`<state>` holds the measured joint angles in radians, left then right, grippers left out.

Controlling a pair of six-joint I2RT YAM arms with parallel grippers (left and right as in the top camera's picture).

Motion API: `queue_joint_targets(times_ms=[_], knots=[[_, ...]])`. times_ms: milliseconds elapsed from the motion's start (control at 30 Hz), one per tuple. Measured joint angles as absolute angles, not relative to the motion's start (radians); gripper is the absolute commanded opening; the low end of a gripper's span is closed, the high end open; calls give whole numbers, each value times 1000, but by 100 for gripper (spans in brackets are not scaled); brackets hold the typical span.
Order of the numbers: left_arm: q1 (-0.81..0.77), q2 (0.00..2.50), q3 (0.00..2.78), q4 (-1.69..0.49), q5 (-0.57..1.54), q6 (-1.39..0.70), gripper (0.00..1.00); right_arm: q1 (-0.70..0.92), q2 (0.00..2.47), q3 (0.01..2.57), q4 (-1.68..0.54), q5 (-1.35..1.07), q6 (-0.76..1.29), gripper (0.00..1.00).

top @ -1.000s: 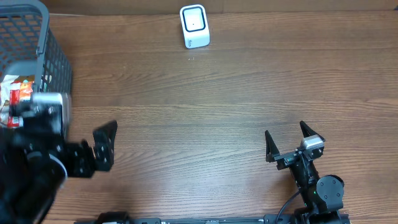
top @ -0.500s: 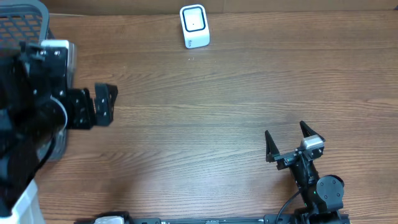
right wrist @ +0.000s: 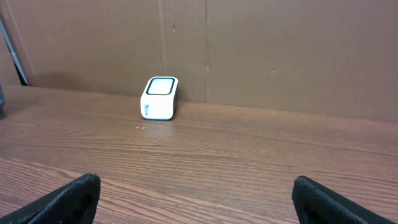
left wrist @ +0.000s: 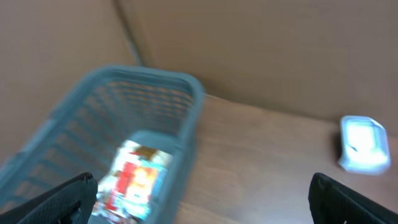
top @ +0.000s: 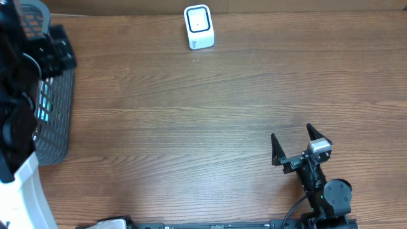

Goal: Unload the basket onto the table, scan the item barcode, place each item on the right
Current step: 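Move the left gripper up and over into the grey basket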

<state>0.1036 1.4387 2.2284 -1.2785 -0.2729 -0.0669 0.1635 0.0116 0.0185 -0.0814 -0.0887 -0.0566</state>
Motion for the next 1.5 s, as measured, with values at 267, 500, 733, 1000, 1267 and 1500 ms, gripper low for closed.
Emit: queue_joint_targets(times_ms=[267,500,733,1000,1267,1500], knots=[[210,1502,2228,-1234,-393,-68,100,163,12,19,-80,-89,-56,100],[310,1566,2229,-1299,-405,-79,100,163,12,19,-81,-89,-56,100],[368,1629,2229,-1369,-405,-114,99,163,12,19,-80,-89,-56,100],[431,1648,2229,-1387,-404,-129,100,163,12,19,-81,-89,-56,100],[518,1720,2229,-1411,-313,-128,100,163,12,19,-81,-89,-57,100],[614,1790,2229,-1407,-155,-71,100,163,12,19,-81,-89,-57,100]])
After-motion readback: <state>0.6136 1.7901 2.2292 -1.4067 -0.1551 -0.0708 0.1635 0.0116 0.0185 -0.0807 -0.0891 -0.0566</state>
